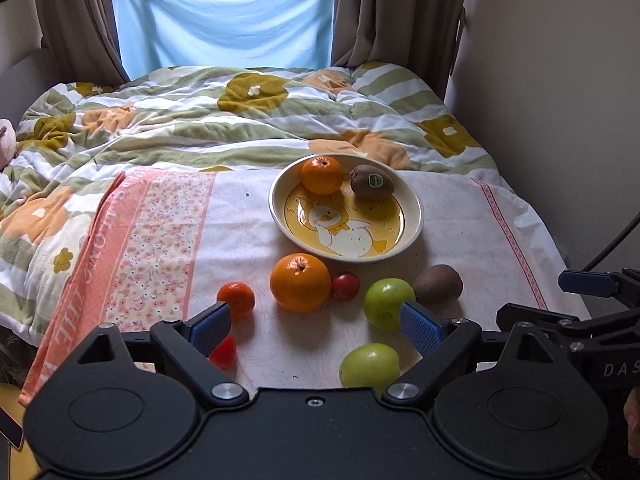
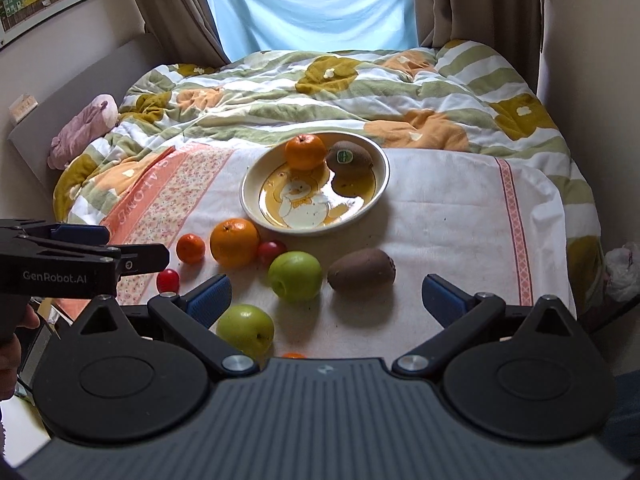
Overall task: Organize fruits
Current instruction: 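Withdraw both grippers from the bowl back toward the remaining fruit, then grasp the green apple with the left gripper while the right gripper grasps the small tangerine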
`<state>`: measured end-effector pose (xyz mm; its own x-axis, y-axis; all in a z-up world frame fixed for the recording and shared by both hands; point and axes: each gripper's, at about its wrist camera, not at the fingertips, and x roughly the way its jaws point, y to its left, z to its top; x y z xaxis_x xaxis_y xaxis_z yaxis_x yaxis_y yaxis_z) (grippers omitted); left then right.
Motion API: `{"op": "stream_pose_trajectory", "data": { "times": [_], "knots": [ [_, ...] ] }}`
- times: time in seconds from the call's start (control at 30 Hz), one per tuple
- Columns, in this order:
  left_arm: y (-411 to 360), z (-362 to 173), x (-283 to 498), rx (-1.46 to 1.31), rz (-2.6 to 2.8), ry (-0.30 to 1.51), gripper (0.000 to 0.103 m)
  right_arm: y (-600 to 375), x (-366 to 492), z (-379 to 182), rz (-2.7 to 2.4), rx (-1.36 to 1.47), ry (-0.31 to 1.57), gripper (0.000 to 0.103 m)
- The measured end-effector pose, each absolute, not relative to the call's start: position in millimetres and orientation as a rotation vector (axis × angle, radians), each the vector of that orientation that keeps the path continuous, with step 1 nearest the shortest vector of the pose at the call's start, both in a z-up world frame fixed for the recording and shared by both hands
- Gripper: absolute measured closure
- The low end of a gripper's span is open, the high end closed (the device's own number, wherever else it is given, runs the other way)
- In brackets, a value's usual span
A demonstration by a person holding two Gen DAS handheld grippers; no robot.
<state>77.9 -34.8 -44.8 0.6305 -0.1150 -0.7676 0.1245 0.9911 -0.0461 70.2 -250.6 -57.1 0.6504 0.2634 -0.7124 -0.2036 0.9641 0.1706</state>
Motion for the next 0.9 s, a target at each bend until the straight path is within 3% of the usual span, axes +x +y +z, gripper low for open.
{"op": "stream_pose_trajectory", "data": {
  "times": [0.73, 0.9],
  "knots": [
    [-57.3, -137.1, 100.8, 0.019, -0.343, 1.047, 0.016, -211.8, 30.9, -153.7, 0.157, 0.041, 0.916, 0.002],
    [-60.6, -146.8, 106.6, -0.022, -0.338, 1.071, 0.029, -208.2, 34.4, -156.9, 0.15, 0.044, 0.913, 0.005]
  ]
}}
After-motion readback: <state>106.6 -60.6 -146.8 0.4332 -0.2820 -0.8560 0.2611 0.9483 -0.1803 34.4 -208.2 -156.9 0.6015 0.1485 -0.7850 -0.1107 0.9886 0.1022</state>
